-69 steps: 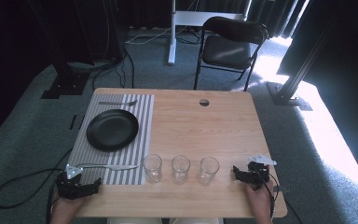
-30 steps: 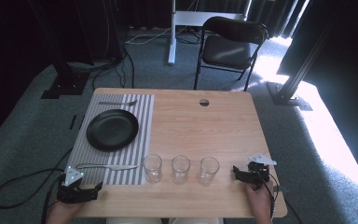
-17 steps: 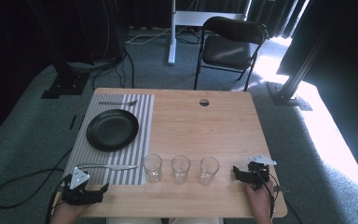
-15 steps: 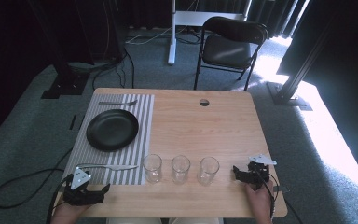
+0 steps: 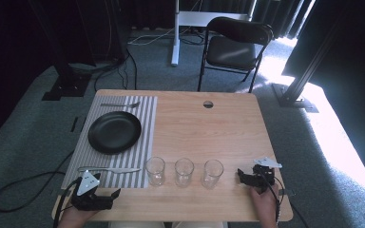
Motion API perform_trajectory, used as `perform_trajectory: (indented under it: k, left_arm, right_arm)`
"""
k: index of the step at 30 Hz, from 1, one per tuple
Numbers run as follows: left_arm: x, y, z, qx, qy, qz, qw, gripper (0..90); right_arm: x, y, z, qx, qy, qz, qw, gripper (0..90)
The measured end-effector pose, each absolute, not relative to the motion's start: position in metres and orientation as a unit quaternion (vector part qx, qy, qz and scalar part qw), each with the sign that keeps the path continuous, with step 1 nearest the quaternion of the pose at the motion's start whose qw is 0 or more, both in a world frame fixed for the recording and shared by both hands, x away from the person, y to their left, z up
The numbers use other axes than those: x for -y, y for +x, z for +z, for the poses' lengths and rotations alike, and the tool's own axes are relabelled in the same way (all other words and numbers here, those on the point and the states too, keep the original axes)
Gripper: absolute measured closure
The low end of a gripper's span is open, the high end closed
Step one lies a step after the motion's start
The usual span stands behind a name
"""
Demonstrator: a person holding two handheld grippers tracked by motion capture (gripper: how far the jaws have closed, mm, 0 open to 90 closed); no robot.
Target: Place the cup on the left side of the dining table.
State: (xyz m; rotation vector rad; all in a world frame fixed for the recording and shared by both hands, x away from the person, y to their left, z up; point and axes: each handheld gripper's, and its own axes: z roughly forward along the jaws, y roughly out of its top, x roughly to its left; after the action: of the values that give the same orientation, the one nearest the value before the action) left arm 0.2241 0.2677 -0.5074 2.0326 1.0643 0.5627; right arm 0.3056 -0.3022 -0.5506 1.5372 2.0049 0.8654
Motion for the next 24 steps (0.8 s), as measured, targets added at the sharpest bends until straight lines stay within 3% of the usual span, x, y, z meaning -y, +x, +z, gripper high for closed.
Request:
perform_trajectory:
  k: [24]
  left_arm:
    - [-0.219, 0.231, -0.504, -0.35, 0.82, 0.192, 0.409, 4.7]
  right_arm:
    - [0.302, 0.306, -0.551, -0.73, 0.56, 0.315, 0.233, 11.8]
